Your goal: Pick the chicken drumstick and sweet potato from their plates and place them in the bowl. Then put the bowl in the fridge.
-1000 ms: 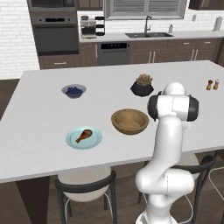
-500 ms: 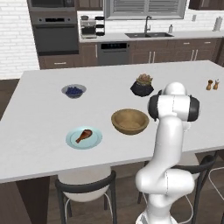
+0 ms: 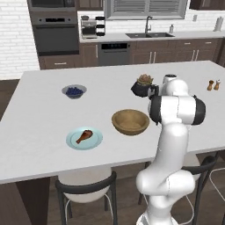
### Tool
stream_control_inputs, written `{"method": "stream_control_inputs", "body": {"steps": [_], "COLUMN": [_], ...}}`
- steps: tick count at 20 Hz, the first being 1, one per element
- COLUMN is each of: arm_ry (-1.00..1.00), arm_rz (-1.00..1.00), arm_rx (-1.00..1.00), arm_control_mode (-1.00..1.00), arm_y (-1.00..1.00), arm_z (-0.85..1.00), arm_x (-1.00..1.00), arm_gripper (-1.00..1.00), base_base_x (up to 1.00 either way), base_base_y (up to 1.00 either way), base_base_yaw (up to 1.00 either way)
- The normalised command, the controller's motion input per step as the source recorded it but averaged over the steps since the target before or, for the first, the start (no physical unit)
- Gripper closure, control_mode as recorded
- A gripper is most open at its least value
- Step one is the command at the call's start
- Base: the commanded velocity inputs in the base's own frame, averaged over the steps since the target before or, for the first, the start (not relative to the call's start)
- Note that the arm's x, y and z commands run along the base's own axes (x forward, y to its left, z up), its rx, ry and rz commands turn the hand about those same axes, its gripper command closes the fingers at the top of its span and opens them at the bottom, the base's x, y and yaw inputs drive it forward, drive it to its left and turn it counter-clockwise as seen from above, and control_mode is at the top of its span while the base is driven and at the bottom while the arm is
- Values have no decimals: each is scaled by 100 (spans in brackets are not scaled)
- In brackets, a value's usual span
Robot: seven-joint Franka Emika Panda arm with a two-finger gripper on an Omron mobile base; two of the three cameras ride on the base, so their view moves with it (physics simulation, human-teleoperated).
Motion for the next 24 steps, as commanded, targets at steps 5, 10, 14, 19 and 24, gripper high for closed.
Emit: {"method": "stream_control_inputs", "body": {"steps": [5,10,14,19,24], "arm_ry": [0,0,0,2,0], "arm_rz": [21,16,10,7,7], "arm_rx": [-1,0,0,0,0], "arm_control_mode": [-100,-100,-100,-100,-100], "arm_y": [78,91,97,67,0], "arm_z": [45,34,2,-12,-34], "arm_x": [-17,-5,0,5,14], "arm_gripper": [100,100,100,100,100], "base_base_x": [0,0,0,0,0], "base_base_y": [0,0,0,0,0], "base_base_yaw": [0,0,0,0,0]}}
